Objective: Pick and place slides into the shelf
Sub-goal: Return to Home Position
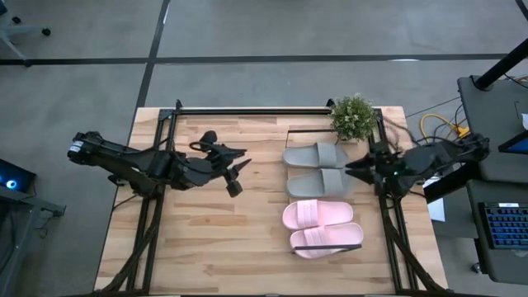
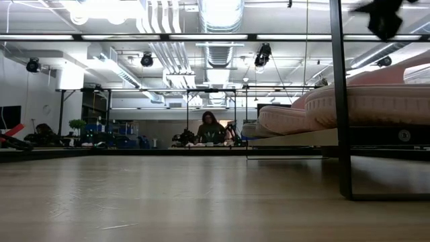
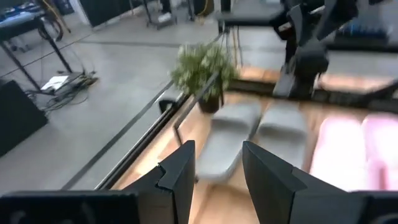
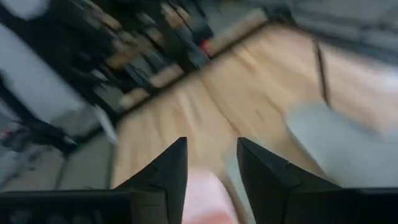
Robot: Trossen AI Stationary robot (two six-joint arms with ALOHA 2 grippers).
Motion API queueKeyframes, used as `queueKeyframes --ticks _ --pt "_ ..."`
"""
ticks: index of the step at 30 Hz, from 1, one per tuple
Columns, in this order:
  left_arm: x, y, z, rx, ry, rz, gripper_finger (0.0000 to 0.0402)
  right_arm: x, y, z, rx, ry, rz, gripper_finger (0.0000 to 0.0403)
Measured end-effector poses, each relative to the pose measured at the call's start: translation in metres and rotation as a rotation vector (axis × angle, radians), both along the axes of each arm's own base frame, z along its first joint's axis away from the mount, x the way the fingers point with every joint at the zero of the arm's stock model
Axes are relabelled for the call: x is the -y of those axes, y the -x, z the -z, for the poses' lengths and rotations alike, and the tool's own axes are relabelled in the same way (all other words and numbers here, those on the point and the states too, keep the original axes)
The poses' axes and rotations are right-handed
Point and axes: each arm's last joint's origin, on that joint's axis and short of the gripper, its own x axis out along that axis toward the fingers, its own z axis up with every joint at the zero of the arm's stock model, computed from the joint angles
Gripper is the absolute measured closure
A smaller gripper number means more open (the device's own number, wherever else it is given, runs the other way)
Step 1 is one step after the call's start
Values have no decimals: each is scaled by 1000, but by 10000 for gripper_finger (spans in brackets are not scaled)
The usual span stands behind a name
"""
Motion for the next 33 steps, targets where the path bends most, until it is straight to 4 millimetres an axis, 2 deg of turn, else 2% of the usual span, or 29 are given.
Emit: queueKeyframes --ticks 5,9,14,18,22,27,30,33 --pt "1 -4 -16 149 20 46 284 -8 -12 -40 241 122 -147 297" --pt "1 -7 -25 216 -9 125 310 -15 -28 -51 318 214 -238 328" --pt "-13 -9 -27 209 -10 213 388 -4 -53 -60 232 468 -115 381" --pt "-32 -7 -33 234 1 265 398 19 -60 -81 170 570 20 393" --pt "-49 6 -43 253 -45 312 401 34 -44 -99 87 615 68 395" --pt "-63 42 -63 321 -108 341 401 33 -2 -119 73 602 78 395" --pt "-65 60 -68 361 -119 328 401 31 26 -117 81 560 72 395" --pt "-64 70 -68 386 -124 332 401 30 44 -101 73 511 54 395"
